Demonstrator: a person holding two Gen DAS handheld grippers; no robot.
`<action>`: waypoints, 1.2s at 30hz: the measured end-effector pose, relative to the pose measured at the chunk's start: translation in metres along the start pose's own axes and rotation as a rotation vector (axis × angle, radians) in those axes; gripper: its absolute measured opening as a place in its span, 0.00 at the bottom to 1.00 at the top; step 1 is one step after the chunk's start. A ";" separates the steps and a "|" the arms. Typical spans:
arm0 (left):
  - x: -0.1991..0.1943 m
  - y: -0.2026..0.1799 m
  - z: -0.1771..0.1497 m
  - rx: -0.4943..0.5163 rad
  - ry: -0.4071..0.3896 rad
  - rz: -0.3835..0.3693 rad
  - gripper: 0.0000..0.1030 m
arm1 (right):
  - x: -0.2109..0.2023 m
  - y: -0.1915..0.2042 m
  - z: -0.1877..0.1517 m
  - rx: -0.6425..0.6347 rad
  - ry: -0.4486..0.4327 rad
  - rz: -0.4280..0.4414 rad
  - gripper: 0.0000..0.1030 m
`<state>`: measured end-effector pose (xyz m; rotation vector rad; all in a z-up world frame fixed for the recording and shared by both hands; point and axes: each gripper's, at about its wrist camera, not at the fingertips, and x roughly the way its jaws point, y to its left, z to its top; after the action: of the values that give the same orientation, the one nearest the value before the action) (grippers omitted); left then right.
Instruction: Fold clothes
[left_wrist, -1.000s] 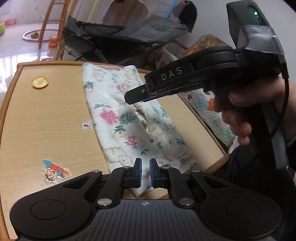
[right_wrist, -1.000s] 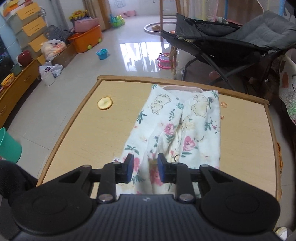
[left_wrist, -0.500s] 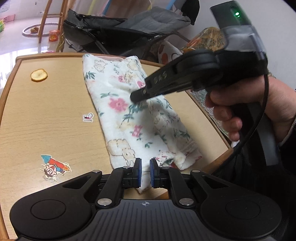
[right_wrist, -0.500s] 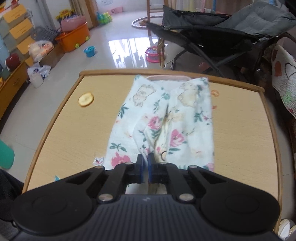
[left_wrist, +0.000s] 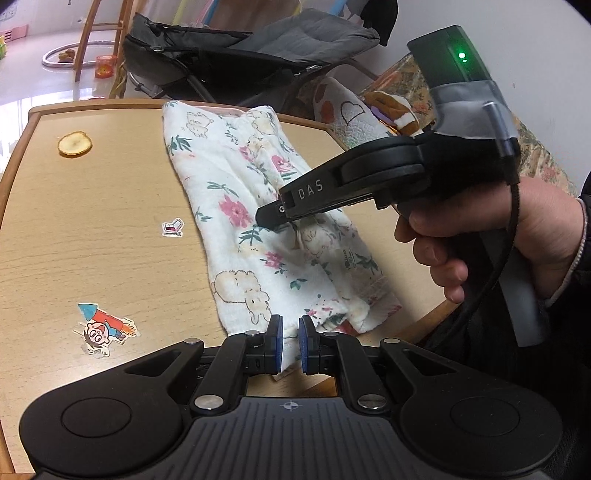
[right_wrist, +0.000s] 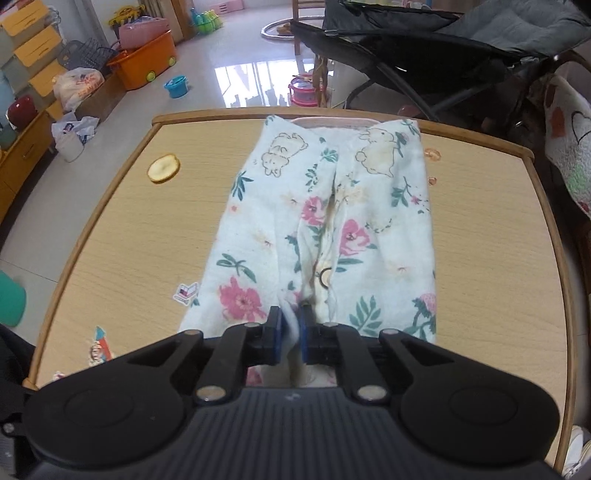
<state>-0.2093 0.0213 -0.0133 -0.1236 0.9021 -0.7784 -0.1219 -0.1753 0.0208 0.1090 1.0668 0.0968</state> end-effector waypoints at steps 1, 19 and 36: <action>-0.001 0.000 0.000 0.000 -0.004 -0.002 0.13 | -0.004 -0.002 0.002 0.009 -0.008 0.003 0.10; 0.004 0.002 0.001 -0.037 -0.017 -0.009 0.13 | 0.006 0.008 0.017 -0.068 -0.041 0.013 0.10; 0.008 0.004 -0.001 -0.044 0.008 -0.011 0.13 | 0.000 0.002 0.011 -0.090 -0.050 0.044 0.11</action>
<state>-0.2044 0.0196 -0.0205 -0.1645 0.9271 -0.7697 -0.1120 -0.1736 0.0266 0.0534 1.0085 0.1811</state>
